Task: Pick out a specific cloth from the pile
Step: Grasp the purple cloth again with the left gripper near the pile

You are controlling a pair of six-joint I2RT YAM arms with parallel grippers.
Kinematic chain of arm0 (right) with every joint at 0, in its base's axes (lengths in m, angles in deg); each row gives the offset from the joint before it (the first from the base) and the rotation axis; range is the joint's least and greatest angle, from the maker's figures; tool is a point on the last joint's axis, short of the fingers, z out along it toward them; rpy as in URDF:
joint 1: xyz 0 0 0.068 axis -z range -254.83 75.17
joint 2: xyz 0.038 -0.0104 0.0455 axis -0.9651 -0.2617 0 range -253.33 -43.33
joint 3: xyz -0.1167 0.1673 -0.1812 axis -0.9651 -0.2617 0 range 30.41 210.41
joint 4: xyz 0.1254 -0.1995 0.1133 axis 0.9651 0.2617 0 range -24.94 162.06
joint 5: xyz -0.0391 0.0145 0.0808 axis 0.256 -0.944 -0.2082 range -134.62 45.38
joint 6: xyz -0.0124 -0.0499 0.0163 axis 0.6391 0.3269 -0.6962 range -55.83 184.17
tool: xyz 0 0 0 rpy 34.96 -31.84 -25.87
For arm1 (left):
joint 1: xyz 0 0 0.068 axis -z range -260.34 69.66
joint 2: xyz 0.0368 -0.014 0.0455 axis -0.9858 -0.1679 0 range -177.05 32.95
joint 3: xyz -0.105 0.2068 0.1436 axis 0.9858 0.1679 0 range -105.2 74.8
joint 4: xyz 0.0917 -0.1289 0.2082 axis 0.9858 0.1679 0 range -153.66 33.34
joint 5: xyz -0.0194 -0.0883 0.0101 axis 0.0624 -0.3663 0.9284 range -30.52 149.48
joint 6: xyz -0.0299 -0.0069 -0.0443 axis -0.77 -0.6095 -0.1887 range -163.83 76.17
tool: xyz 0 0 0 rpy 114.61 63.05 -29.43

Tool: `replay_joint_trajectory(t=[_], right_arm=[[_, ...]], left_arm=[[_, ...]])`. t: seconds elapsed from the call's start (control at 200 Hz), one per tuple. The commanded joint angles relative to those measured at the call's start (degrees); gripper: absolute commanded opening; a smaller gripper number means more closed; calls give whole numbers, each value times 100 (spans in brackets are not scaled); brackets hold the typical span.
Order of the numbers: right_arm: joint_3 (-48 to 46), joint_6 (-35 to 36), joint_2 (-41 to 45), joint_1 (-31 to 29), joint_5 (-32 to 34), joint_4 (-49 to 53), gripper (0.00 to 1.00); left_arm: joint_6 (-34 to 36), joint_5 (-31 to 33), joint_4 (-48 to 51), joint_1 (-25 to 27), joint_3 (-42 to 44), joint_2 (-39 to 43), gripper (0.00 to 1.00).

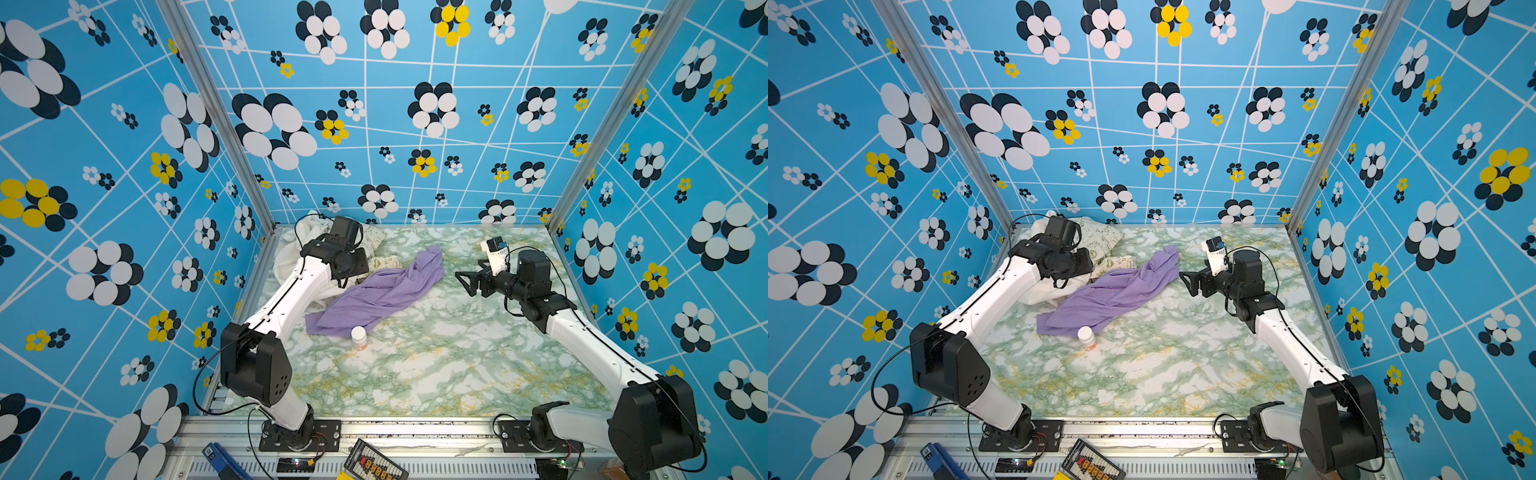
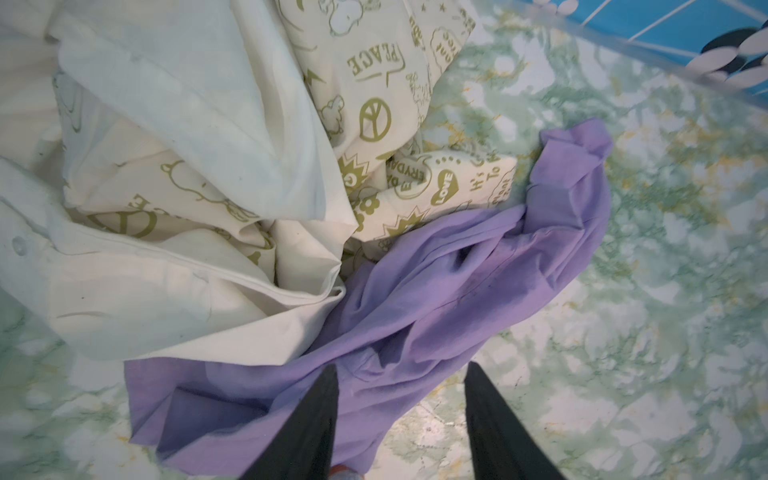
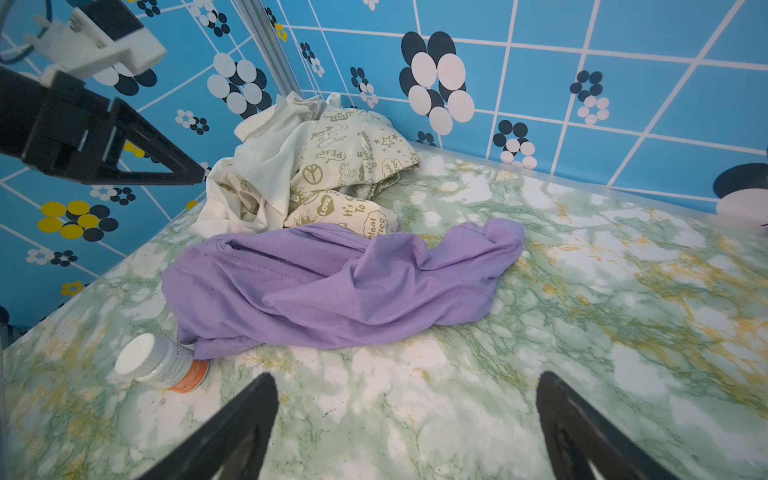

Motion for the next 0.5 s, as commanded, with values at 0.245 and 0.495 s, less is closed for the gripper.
replay_joint_trajectory(t=[0.245,0.495], right_arm=[[-282,-108,322,-93,-8,62,99],[-504,-222,610,-118,145,105,99]], left_arm=[[-78,11,200,-39,372,-525,61],[33,166,307,-33,277,-1054,56]])
